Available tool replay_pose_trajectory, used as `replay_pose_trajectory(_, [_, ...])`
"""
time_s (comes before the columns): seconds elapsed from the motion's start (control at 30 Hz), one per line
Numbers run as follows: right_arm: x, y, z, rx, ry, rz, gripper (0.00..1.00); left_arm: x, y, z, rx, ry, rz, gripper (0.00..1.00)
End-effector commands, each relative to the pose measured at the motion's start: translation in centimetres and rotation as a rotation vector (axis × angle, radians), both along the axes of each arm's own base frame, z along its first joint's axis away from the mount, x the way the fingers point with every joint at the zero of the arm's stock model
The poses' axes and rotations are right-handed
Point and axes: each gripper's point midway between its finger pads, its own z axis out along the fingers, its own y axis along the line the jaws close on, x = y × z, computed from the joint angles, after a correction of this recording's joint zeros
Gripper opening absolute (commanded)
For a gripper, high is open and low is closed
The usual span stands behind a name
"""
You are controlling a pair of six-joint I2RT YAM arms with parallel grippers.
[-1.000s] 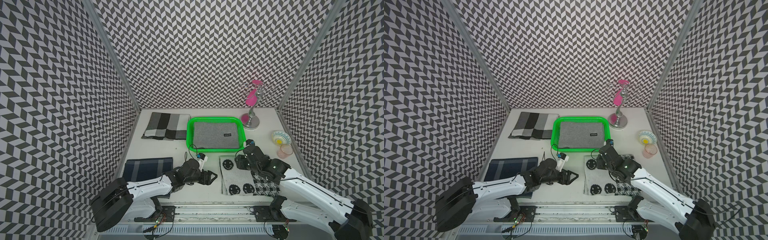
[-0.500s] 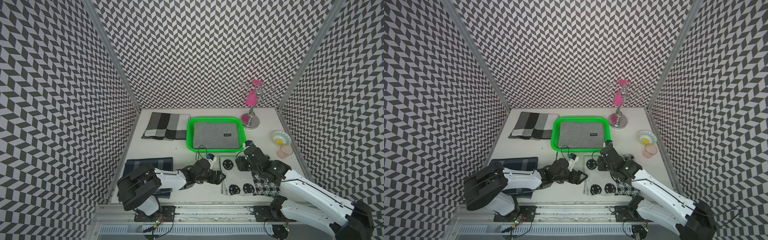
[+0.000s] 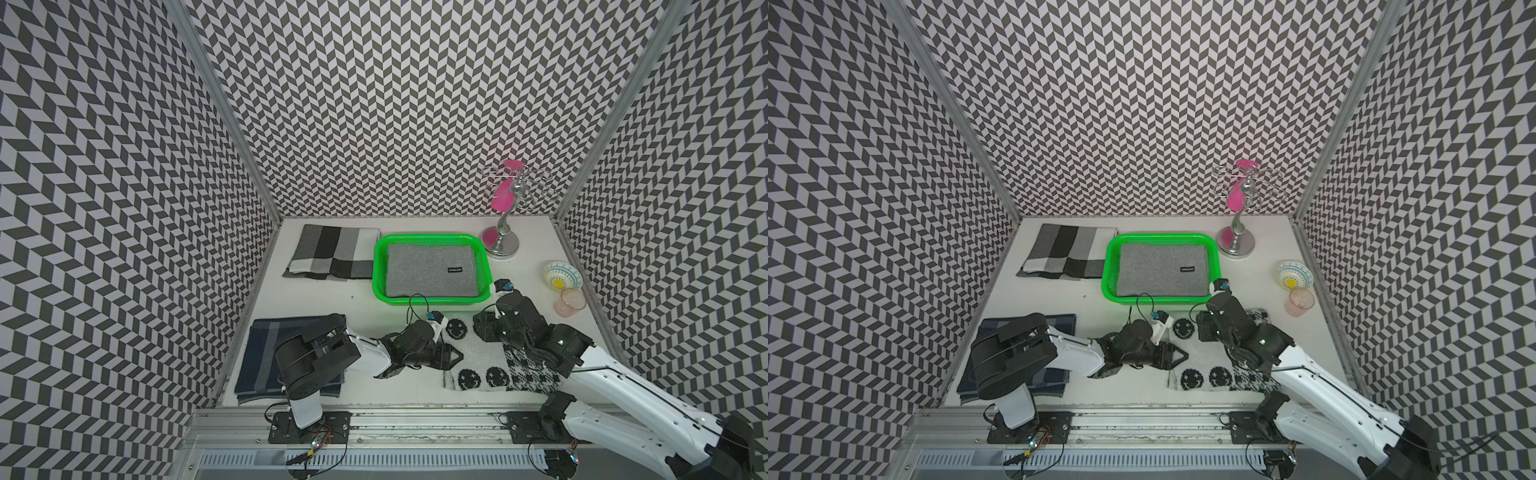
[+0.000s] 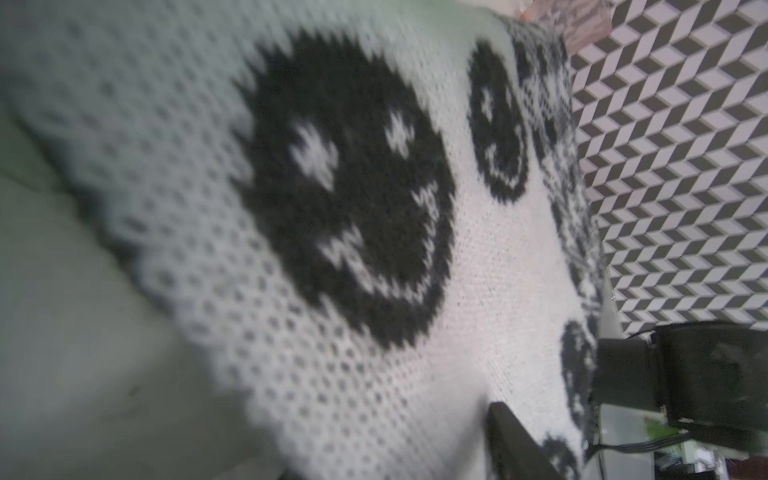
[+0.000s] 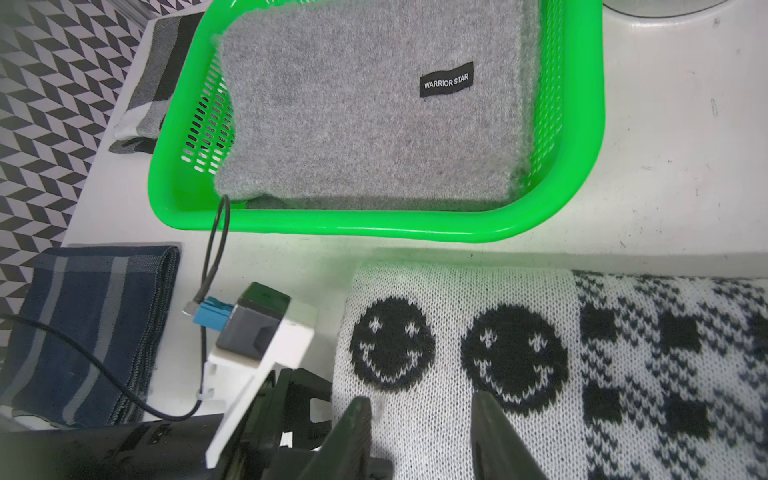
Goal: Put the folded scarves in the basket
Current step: Move the scarf to the center of the board.
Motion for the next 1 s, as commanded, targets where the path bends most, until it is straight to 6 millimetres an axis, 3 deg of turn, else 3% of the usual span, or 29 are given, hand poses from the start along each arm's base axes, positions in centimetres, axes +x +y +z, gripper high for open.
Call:
replay_pose_trajectory(0.0, [0.6,0.0,1.0,0.008,-0.051,0.002,0.43,-0.6,-0.2,-0.8,0.009,0.009,-0.035,0.32])
replay_pose_trajectory(0.03, [0.6,0.0,0.8,0.008,-0.051,0.005,0.43,-0.7,-0.2,-0.8,0.011,0.005,-0.042,0.22])
replay_pose_trajectory(0.13, [0.5,0.0,0.3,0.004,-0.052,0.01,0.43,-0.9,0.6,-0.8,0.018,0.005,-0.043,0.08])
replay_pose_trajectory(0.27, [0.7,0.1,0.4,0.005,-0.058,0.013,0.43,-1.0,3.7,-0.7,0.043,0.0,-0.014,0.0])
replay_pose_trajectory(0.63, [0.6,3.8,-1.7,0.135,-0.051,0.172,0.43,-1.1,15.9,-1.9,0.158,0.037,0.132,0.02])
replay_pose_trajectory(0.83, [1.2,2.9,-3.6,0.195,-0.031,0.163,0.43,-0.2,18.6,-1.8,0.149,0.043,0.215,0.03])
replay_pose_trajectory(0.97, [2.2,0.9,-5.1,0.197,-0.021,0.115,0.48,0.2,18.5,-1.3,0.138,0.028,0.219,0.17])
